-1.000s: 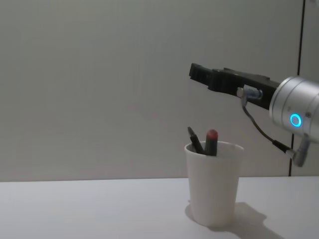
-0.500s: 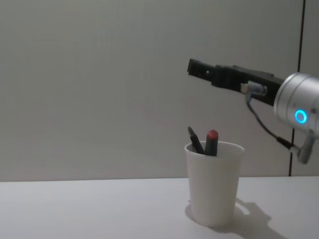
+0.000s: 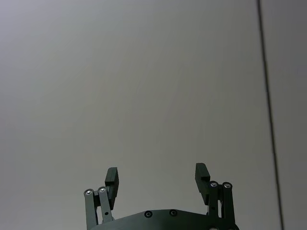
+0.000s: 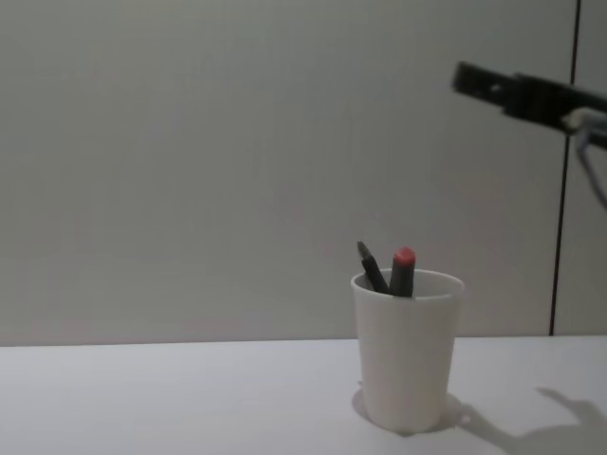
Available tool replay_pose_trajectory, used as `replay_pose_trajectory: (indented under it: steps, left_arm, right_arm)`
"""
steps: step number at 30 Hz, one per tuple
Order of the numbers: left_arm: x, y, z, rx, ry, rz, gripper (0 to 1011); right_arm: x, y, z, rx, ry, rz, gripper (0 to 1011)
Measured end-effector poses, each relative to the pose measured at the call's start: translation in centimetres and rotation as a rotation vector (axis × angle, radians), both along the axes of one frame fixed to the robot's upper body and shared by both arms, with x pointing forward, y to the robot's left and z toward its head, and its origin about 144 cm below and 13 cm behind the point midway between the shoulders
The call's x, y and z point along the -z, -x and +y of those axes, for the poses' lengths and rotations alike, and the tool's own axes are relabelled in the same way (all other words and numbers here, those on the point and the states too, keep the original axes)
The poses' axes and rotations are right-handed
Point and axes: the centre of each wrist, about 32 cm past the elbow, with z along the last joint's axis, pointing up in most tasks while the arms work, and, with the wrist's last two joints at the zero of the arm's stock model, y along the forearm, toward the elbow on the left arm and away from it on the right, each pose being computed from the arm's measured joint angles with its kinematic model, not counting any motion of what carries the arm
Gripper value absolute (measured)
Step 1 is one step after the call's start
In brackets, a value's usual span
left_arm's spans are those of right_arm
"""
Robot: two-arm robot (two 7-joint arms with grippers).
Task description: Place the pen into the pen holder.
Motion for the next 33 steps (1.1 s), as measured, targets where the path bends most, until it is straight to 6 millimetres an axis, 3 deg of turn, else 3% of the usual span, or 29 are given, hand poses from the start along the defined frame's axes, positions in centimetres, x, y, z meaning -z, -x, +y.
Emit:
replay_pose_trajectory:
  steps: [12,21,33]
  left_arm:
    - [0.0,0.0,0.0,0.0,0.0,0.0,1001]
    - [0.6,-0.5,-0.1,0.006,0.013,0.004,1001]
    - [4.4,-3.4,-1.2,0.063,0.082,0.025,1001]
  right_arm:
    - [-1.4,3.6,-3.4,0.152,-0.049,-0.005,1001]
    - [-0.9,3.5,-3.6,0.145,-0.029,-0.001,1001]
    - [2.0,3.2,-4.5,0.091,0.11,0.04,1001]
